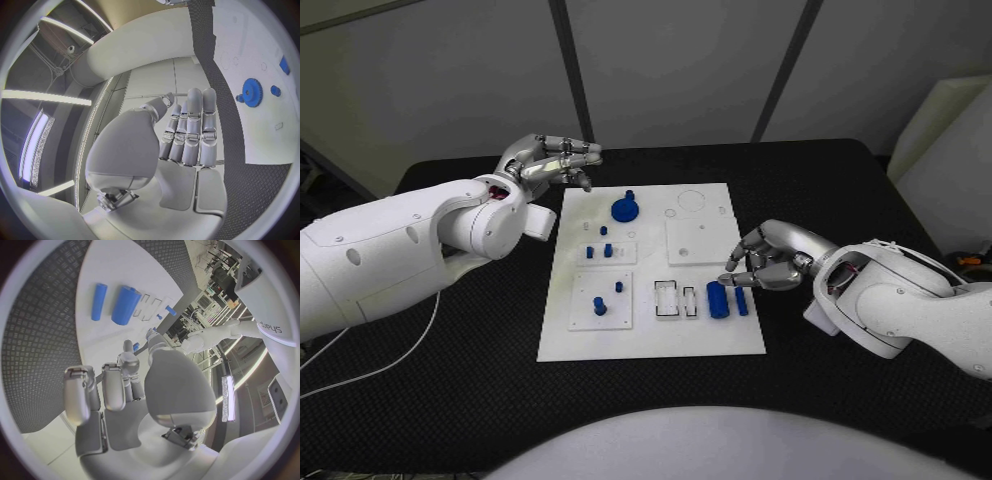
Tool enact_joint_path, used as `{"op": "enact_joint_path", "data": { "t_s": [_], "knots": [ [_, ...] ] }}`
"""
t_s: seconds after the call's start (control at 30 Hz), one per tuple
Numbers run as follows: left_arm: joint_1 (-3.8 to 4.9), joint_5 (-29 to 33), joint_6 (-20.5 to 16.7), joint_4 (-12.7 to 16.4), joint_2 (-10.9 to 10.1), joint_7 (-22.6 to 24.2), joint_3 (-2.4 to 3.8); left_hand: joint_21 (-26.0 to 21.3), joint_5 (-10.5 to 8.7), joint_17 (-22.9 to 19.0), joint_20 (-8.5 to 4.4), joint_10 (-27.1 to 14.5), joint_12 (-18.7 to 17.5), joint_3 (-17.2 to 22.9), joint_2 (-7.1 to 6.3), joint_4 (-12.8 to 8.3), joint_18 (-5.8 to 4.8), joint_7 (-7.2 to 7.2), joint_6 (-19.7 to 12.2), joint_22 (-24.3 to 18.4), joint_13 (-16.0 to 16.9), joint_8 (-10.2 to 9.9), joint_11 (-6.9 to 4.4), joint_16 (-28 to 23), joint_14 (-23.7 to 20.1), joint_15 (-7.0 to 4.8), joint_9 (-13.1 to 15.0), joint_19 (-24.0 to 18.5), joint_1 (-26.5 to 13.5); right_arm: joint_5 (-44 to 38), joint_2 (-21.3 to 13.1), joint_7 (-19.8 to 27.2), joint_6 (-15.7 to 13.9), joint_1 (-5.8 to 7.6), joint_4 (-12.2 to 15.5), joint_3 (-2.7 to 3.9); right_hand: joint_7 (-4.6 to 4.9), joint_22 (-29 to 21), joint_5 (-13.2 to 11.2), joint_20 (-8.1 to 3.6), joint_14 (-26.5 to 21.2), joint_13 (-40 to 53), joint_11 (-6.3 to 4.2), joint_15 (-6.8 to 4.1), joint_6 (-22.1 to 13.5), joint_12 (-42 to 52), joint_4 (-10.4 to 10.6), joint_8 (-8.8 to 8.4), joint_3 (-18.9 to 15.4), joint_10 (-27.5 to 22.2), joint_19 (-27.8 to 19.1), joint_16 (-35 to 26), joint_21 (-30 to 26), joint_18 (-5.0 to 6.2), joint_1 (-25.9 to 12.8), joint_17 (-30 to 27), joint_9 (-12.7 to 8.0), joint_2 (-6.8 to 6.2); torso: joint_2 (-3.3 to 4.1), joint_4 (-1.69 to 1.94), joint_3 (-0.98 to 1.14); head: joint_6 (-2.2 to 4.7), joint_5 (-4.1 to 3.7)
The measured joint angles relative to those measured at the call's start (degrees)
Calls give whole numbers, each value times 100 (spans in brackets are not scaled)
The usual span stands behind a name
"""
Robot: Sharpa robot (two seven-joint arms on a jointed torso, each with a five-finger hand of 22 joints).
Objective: Assemble the parts on the task board
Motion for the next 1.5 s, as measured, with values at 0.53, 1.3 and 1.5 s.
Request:
{"op": "enact_joint_path", "data": {
  "t_s": [0.53,1.3,1.5],
  "knots": [
    [-8,0,-1,56,-22,-1,-1,0,0,0,0,0,0,0,0,0,0,0,0,1,0,0,0,0,0,0,0,0,0,-521,167,-760,201,-204,38,-6,-29,2,-32,0,0,219,0,1,-169,92,360,260,-503,1,0,50,0,1,-207,-1,281,109,-3,-17,-11,13,-105],
    [-15,0,-2,61,-33,0,-2,0,0,-10,0,1,0,-16,0,-16,0,0,0,-5,0,0,1,0,0,0,0,0,0,-872,642,-1046,341,-476,-246,13,-23,2,-32,1,1,247,0,2,-158,92,372,358,-562,1,0,50,25,1,-228,-2,355,88,4,-20,-14,-52,-69],
    [-16,0,-1,66,-43,0,-2,0,0,-10,0,1,-1,-16,0,-16,0,0,0,-5,0,0,1,0,0,0,0,0,0,-973,772,-1068,321,-490,-331,30,-51,1,19,1,1,277,0,2,-166,114,358,390,-580,1,0,49,25,2,-252,-3,376,111,5,-20,-14,-68,-63]
  ]
}}
